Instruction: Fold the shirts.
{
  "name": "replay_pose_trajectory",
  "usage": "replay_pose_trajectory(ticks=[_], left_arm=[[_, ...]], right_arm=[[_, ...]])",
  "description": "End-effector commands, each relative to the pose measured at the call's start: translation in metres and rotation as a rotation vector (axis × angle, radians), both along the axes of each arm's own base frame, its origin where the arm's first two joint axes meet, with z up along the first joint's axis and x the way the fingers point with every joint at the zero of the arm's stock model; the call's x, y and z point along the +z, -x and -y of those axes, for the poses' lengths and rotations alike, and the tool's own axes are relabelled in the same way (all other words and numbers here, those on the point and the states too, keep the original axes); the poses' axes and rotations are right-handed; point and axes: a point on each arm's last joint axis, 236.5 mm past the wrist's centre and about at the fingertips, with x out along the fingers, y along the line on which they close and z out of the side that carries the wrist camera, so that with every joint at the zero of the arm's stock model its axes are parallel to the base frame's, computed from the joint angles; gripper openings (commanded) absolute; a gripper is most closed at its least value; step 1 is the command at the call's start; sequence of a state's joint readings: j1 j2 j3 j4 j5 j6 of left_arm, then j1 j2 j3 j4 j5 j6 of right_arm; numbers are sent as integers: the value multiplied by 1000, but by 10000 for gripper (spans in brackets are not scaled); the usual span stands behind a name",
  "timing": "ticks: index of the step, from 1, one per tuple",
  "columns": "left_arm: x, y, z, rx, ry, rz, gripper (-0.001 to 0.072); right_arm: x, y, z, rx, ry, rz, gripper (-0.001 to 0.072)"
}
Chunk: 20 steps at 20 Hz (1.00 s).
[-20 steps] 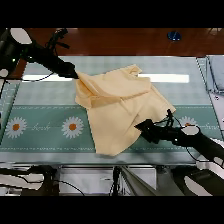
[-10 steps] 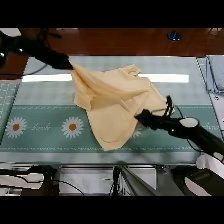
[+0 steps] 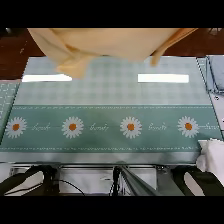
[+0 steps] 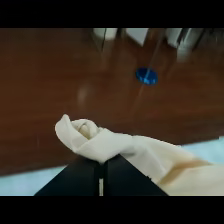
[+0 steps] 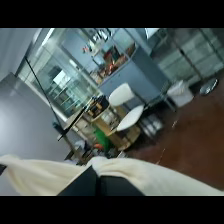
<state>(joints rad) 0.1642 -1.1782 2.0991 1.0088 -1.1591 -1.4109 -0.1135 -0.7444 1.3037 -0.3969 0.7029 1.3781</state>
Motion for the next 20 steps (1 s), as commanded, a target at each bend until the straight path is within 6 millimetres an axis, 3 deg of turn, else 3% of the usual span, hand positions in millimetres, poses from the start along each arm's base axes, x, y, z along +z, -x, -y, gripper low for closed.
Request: replay_pose_trajectory(ticks=[1,4,6,9,14,18,20], left_arm=[[90,98,-5,89,-4,286,28],[103,161,-8,161,-89,345,28],[85,189,-19,228,-149,281,28],[39,218,-30,282,-221,100,28],[-32,243,-29,240,-283,-200,28],[-57,252,-17,178,-282,-274,28],[-80,250,-2,109,-239,-338,28]], right_arm=[[65,47,37,-191,157,74,21],[65,66,39,-219,264,42,21],[56,75,36,-213,329,-2,21],[25,85,35,-203,448,-120,21],[-42,105,41,-149,594,-383,21],[-84,127,49,-105,688,-560,21],[-98,135,57,-107,720,-633,21]])
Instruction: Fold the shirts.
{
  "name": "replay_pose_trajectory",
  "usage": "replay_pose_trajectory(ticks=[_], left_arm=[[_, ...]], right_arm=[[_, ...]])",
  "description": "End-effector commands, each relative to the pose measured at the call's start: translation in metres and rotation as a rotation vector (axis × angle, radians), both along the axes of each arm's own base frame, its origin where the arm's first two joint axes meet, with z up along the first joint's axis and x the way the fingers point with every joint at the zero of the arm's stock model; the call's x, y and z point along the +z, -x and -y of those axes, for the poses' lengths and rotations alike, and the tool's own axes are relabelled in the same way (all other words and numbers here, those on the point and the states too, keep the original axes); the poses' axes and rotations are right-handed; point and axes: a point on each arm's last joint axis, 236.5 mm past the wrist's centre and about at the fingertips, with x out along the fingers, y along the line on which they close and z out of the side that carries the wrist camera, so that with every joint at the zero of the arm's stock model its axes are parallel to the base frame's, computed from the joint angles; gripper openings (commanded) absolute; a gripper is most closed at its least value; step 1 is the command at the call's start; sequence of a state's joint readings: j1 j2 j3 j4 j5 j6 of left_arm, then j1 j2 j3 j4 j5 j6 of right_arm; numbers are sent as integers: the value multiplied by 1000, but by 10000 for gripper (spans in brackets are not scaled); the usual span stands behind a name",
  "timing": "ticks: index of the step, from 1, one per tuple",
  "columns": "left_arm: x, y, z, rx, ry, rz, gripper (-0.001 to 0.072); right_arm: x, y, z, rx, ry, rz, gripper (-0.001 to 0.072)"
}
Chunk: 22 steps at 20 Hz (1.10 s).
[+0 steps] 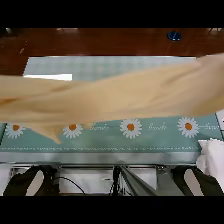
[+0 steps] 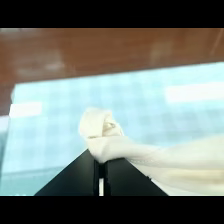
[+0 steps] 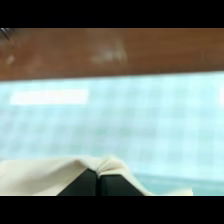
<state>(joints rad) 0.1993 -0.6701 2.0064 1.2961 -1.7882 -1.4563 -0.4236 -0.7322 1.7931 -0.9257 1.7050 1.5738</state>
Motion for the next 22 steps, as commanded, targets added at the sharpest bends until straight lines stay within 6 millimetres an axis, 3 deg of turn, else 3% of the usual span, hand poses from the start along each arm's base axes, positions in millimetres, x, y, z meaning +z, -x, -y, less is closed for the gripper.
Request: replay_pose_trajectory(ticks=[1,3,5,11,13,15,19,22], left_arm=[[-47,5,28,-104,87,-162,28],[-84,0,44,-175,151,-282,27],[-124,-8,44,-179,187,-401,27],[-214,-66,48,-182,325,-527,27],[-247,-85,53,-178,368,-566,27],[-271,-113,63,-194,379,-541,27],[-290,-188,80,-211,353,-400,28],[-327,-223,89,-186,357,-432,29]], right_arm=[[-32,20,12,-17,64,-153,21],[-32,18,8,2,51,-158,21],[-47,12,11,6,28,-207,20],[-172,-14,17,33,-151,-536,20],[-204,-24,18,7,-207,-578,21],[-217,-52,30,-43,-218,-512,21],[-228,-118,52,-98,-282,-409,21],[-271,-148,50,-61,-269,-483,21]])
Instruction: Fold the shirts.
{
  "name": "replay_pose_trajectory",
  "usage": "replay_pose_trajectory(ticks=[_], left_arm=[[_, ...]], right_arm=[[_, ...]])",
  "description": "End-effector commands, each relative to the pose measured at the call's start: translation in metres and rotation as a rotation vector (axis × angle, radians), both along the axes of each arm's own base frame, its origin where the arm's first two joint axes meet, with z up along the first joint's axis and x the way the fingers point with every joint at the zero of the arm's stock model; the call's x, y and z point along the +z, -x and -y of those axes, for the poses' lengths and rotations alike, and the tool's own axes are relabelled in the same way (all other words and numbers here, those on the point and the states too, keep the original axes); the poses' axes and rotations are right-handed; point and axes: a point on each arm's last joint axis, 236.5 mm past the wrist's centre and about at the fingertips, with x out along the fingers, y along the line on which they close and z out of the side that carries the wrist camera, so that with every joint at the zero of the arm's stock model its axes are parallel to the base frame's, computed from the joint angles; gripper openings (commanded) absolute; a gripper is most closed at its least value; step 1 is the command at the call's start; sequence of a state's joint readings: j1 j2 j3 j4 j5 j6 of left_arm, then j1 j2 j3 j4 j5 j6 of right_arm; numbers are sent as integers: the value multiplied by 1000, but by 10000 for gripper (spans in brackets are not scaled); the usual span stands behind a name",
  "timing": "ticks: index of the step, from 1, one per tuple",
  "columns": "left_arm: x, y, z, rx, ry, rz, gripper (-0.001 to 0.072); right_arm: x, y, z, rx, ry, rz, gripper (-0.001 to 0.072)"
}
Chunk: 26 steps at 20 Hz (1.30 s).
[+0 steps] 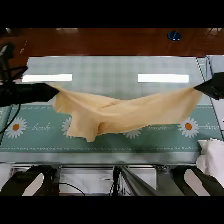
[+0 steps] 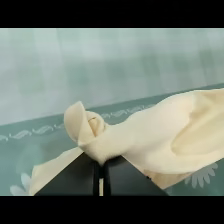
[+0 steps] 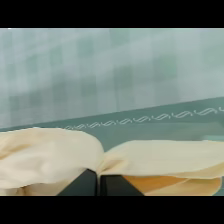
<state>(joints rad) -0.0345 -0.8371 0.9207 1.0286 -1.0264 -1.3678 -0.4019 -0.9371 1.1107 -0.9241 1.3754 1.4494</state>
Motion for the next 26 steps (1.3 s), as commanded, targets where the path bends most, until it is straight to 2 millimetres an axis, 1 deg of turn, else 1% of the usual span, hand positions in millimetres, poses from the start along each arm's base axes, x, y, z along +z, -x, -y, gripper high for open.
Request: replay_pose_trajectory(ticks=[1,3,4,6,8,11,12,14,16,19,20,21,22,23,24,25,26], left_arm=[[-44,-51,7,43,-15,13,29],[-72,-65,5,67,-24,-31,29],[-85,-72,3,81,-29,-45,29],[-102,-83,-1,105,-36,-56,30],[-110,-94,-6,134,-42,-41,30],[-107,-117,-17,199,-49,40,30],[-107,-122,-19,212,-50,56,31],[-114,-123,-19,215,-52,43,31],[-128,-118,-17,201,-57,-3,31],[-147,-112,-14,187,-61,-59,32],[-149,-112,-14,186,-62,-65,32],[-148,-112,-14,186,-62,-64,32],[-148,-112,-14,187,-62,-62,32],[-148,-112,-14,187,-62,-62,32],[-148,-112,-14,187,-62,-62,32],[-148,-112,-14,187,-62,-63,32],[-148,-112,-14,186,-62,-63,32]], right_arm=[[-49,-47,2,13,21,-20,21],[-79,-76,-4,42,63,-5,21],[-92,-93,-5,29,74,10,21],[-112,-118,-2,-16,84,33,22],[-122,-135,7,-65,102,65,22],[-116,-154,24,-130,142,140,22],[-115,-156,24,-134,143,145,22],[-121,-153,23,-123,144,125,23],[-132,-149,20,-105,135,88,23],[-154,-137,10,-62,106,3,24],[-156,-134,7,-52,98,-12,25],[-154,-133,5,-50,91,-10,25],[-145,-135,4,-53,82,10,26],[-129,-138,8,-65,80,44,79],[-108,-140,14,-75,84,84,252],[-86,-140,22,-78,94,121,410],[-64,-138,31,-80,108,148,444]])
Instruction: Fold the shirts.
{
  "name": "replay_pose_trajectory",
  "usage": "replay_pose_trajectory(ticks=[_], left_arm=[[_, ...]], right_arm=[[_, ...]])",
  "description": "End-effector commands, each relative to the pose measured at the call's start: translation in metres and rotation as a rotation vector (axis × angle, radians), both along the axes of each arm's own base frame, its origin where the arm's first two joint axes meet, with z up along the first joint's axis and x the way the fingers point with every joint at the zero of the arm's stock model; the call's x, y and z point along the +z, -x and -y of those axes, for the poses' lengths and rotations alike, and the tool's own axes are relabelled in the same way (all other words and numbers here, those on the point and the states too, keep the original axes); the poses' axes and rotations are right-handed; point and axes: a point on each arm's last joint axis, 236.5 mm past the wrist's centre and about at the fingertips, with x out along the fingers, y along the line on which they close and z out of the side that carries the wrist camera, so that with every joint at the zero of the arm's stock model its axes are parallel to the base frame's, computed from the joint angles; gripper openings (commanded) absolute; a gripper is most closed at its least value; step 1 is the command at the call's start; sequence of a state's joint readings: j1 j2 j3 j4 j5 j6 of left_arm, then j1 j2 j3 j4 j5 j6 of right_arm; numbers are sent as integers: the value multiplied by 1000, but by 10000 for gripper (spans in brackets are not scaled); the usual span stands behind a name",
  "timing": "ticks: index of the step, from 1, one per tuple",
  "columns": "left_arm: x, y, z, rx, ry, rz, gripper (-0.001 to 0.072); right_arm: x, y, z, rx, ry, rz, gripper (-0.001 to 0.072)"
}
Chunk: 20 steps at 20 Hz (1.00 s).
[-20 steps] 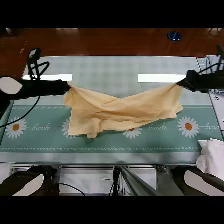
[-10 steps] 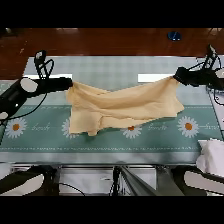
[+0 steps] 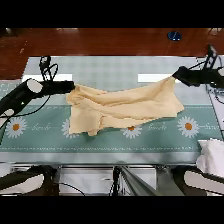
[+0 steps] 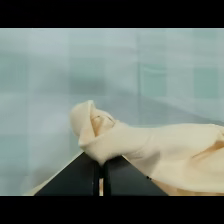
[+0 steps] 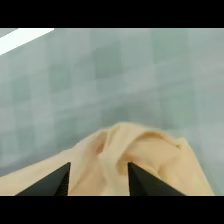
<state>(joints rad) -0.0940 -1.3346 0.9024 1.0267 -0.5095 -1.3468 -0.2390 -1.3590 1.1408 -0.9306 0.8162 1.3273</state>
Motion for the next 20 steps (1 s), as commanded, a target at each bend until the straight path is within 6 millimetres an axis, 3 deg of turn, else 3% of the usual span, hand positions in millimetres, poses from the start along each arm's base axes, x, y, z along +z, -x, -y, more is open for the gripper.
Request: replay_pose_trajectory(ticks=[1,3,5,6,7,8,10,12,15,17,20], left_arm=[[-2,0,0,0,-1,-4,32],[-2,0,0,0,-1,-4,31],[-2,0,0,0,-1,-4,32],[-2,0,0,0,-1,-4,32],[-2,0,0,-1,-1,-4,32],[-2,0,0,0,-1,-3,32],[-2,0,0,0,-1,-3,31],[-2,0,0,0,-1,-3,32],[-2,0,0,-1,-1,-3,31],[-2,0,0,0,-1,-4,32],[-2,0,0,0,-1,-4,32]], right_arm=[[59,12,24,4,38,61,446],[62,46,66,-3,167,-31,448],[32,104,112,-16,281,-262,460],[13,132,123,-4,280,-365,464],[-5,151,121,9,224,-425,469],[-24,167,112,4,132,-466,527],[-52,186,90,-10,-40,-496,554],[-72,197,77,-33,-133,-504,554],[-88,197,68,-49,-175,-477,554],[-94,186,71,-99,-182,-429,551],[-86,156,81,-193,-205,-312,545]])
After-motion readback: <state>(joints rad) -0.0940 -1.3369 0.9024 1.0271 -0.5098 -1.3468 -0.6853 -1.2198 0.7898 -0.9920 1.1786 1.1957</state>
